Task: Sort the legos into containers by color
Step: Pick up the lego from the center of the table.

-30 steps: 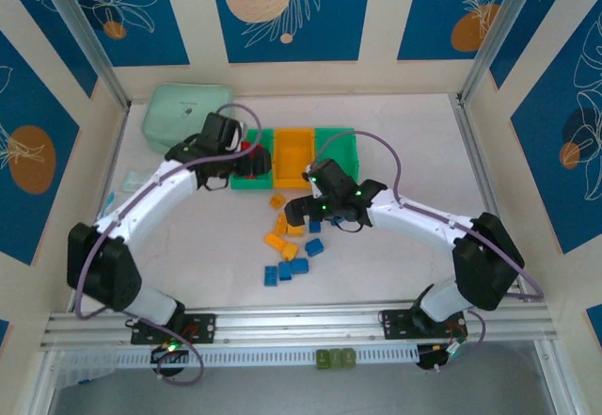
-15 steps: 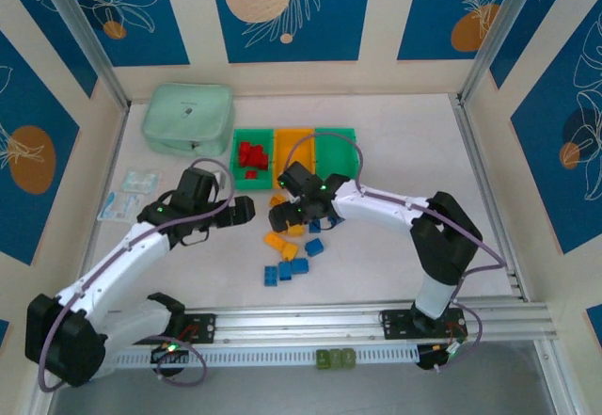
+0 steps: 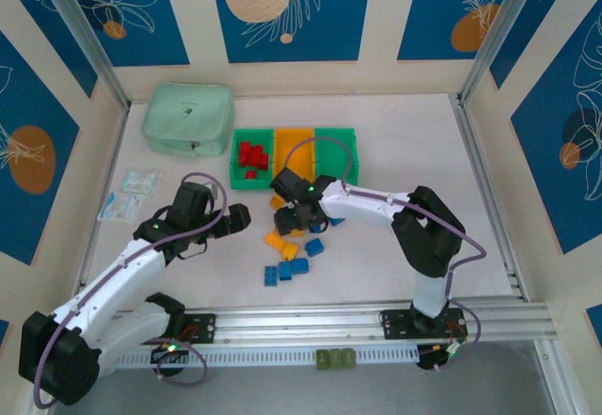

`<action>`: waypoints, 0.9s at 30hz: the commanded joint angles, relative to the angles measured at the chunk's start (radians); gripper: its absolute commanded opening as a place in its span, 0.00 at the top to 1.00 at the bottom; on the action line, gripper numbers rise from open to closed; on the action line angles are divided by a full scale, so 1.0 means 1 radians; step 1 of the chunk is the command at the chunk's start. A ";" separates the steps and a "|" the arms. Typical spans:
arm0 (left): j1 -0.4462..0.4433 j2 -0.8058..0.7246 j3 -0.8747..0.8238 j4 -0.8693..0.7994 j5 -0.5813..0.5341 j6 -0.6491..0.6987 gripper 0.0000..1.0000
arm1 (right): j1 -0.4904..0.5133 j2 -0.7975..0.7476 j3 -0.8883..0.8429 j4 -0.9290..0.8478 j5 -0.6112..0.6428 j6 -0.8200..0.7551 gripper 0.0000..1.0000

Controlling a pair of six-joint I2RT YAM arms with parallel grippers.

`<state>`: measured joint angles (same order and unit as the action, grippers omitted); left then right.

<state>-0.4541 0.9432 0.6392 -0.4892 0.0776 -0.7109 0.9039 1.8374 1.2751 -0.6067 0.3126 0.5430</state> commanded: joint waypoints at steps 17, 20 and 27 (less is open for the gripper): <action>-0.001 -0.020 0.005 0.001 -0.010 -0.014 0.01 | 0.010 0.047 0.025 -0.032 0.016 -0.007 0.54; -0.001 -0.017 0.016 -0.002 -0.004 -0.007 0.01 | 0.010 0.015 0.025 -0.036 0.022 -0.016 0.58; 0.000 0.002 0.065 -0.009 -0.005 0.016 0.01 | -0.008 -0.087 0.048 -0.056 0.047 -0.056 0.58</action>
<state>-0.4541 0.9443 0.6552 -0.4908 0.0776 -0.7235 0.9051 1.8233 1.2819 -0.6365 0.3340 0.5190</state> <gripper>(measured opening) 0.993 0.427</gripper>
